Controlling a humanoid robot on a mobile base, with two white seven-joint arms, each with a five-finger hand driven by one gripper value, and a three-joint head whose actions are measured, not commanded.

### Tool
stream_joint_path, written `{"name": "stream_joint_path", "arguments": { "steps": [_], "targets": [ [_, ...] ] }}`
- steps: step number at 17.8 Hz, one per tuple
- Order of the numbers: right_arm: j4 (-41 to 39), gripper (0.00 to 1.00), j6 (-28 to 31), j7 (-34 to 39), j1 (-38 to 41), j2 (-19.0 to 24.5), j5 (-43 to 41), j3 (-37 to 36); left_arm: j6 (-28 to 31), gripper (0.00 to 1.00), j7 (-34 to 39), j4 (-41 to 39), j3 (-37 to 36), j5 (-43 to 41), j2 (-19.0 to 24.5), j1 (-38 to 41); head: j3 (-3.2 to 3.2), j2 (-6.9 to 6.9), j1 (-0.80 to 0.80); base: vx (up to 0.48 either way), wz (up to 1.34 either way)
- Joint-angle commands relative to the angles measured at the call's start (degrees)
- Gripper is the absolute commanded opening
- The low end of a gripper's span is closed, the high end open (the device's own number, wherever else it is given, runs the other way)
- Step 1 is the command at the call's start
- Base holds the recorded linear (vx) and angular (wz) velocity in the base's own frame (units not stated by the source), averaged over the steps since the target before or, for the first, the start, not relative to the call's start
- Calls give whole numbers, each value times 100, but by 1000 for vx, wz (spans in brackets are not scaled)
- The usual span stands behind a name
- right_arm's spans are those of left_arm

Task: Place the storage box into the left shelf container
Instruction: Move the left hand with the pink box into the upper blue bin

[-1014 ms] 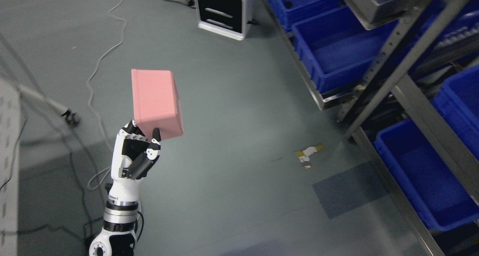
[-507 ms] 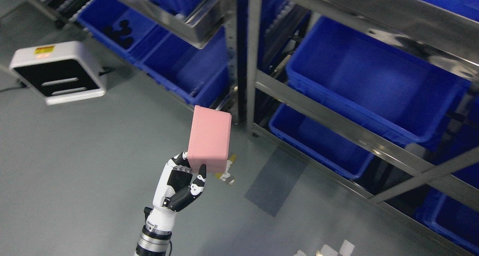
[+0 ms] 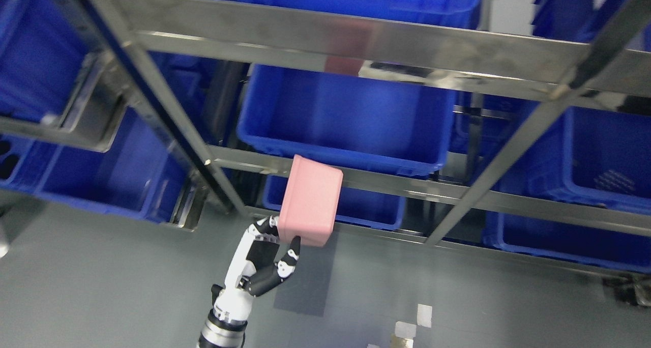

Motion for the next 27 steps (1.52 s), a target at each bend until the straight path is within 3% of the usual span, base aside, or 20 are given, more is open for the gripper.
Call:
{"name": "stream_joint_path", "arguments": {
  "steps": [1,8,14,21,27],
  "targets": [
    [-100,100,-7,-3,-19,-100,-123,0,405,2,-2,877,675,-106,57,-1082,0,0,0,111,-535],
    [-100,100,-7,-3,-19,-100,-123,0,608,2,-20,3230,869,-1378,154,-3155,0,-2,0,68,-343],
    [-100,100,2,-3,-19,-100,-123,0,495,5,-459,5227,869,-3689,83,-4686,0,-3,0,3,-14],
    [-100,100,-7,-3,-19,-100,-123,0,459,5,-494,5774,220,-4710,48,-5513,0,-3,0,-1,3],
    [-100,100,2,-3,-28,-100,-123,0,468,6,-503,5941,-36,-4852,31,-5689,0,-3,0,0,0]
  ]
}}
